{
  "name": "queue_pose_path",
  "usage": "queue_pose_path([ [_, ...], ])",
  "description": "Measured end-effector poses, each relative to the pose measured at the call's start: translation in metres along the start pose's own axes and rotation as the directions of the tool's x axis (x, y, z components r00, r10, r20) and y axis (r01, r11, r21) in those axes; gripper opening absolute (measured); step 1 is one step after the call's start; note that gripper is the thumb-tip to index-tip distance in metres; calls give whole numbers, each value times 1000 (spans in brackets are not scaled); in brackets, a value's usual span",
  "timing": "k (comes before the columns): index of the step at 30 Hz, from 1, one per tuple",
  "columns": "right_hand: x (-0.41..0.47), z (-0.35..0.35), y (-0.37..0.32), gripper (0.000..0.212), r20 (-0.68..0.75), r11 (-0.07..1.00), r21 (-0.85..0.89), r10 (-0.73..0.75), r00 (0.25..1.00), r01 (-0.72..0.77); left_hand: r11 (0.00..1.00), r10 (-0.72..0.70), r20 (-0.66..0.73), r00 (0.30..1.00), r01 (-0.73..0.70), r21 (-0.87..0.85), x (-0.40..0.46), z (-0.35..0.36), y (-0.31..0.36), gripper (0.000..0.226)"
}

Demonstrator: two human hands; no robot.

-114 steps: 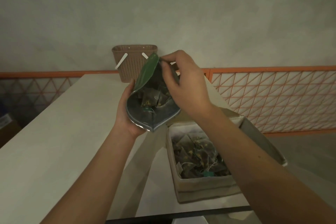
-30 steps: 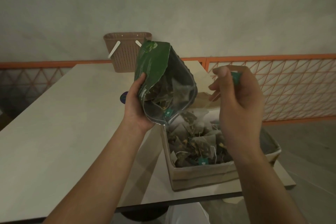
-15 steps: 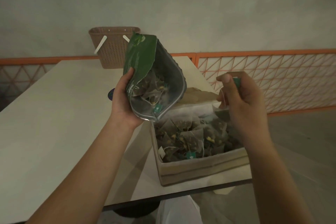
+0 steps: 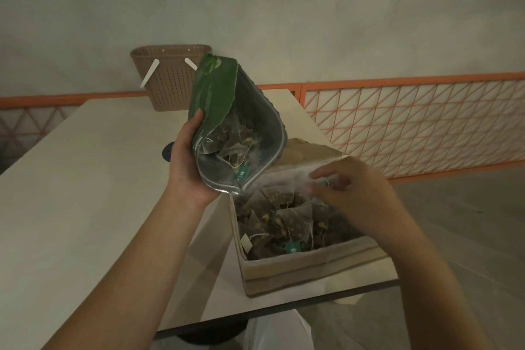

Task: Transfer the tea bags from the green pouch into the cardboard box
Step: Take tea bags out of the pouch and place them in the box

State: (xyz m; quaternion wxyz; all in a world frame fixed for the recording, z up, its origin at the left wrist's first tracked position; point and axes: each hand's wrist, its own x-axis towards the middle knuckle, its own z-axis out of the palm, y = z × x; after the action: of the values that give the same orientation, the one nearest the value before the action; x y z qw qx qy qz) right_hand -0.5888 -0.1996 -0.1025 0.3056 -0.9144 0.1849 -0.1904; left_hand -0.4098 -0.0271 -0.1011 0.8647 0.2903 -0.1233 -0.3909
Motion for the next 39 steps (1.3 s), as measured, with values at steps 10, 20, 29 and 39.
queue_pose_path([
  [10,4,12,-54,8,-245,969,168,-136,960,180,1000,-22,-7,1000,22,-23,2,-3,0,63],
  [20,26,63,-93,28,-378,849,-489,-410,830,197,997,40,-126,991,-49,-67,-2,-1,3,60],
  [29,28,68,-89,11,-525,892,-361,-436,731,272,996,27,-86,996,-34,-86,-4,-1,5,59],
  [39,9,15,-85,3,-549,790,490,-49,834,369,994,-2,-4,1000,2,-111,3,-15,8,62],
])
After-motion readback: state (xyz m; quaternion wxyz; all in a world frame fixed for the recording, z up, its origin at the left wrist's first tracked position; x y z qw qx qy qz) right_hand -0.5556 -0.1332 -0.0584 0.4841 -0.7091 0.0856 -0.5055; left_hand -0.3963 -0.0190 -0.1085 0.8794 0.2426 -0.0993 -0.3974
